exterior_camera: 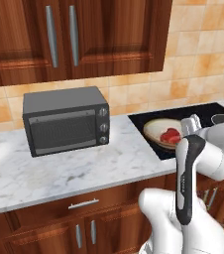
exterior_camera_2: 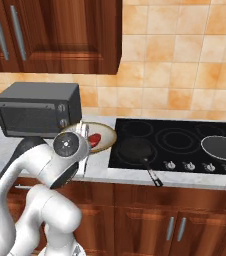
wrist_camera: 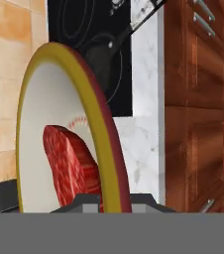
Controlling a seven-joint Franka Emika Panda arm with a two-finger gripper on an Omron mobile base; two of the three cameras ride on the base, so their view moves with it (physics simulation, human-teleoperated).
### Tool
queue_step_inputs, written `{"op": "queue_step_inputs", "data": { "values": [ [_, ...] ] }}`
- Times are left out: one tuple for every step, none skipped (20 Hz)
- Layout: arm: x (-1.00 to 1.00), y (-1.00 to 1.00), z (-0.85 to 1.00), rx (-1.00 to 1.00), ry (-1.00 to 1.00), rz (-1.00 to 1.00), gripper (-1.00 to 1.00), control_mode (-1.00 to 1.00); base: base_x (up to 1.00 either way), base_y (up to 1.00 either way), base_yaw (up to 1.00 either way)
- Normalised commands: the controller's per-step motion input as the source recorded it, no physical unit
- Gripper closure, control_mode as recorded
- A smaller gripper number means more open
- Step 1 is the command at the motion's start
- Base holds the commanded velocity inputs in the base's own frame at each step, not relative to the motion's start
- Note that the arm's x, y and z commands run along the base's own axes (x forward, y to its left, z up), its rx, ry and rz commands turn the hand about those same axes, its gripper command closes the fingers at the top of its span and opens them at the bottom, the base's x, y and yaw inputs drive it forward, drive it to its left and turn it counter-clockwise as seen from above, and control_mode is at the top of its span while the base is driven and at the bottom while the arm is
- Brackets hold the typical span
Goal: Place one of the steaks on the plate and the other in the bowl. Then place the bowl in the fridge.
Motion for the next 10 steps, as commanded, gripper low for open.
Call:
{"op": "queue_step_inputs", "data": {
  "values": [
    [-0.17, 0.00, -0.10, 0.00, 0.09, -0.84, 1.00, -1.00, 0.00, 0.00, 0.00],
    [-0.26, 0.00, 0.00, 0.00, 0.02, -0.83, 1.00, -1.00, 0.00, 0.00, 0.00],
    [-0.39, 0.00, 0.00, 0.00, 0.00, -0.78, 1.00, -1.00, 0.00, 0.00, 0.00],
    [-0.47, 0.09, 0.00, -0.05, -0.12, -0.71, 1.00, -1.00, 0.00, 0.00, 0.00],
    [-0.41, 0.21, 0.00, -0.05, -0.19, -0.66, 1.00, -1.00, 0.00, 0.00, 0.00],
    [-0.44, 0.26, 0.00, -0.04, -0.25, -0.54, 1.00, -1.00, 0.00, 0.00, 0.00],
    [-0.31, 0.34, -0.15, -0.07, -0.23, -0.36, 1.00, -1.00, 0.00, 0.00, 0.00],
    [-0.22, 0.42, -0.29, -0.09, -0.21, -0.30, 1.00, -1.00, 0.00, 0.00, 0.00],
    [-0.18, 0.31, -0.25, -0.06, -0.15, -0.27, 1.00, -1.00, 0.00, 0.00, 0.00],
    [-0.24, 0.00, -0.26, 0.00, -0.19, -0.21, 1.00, -1.00, 0.00, 0.00, 0.00]
  ]
}}
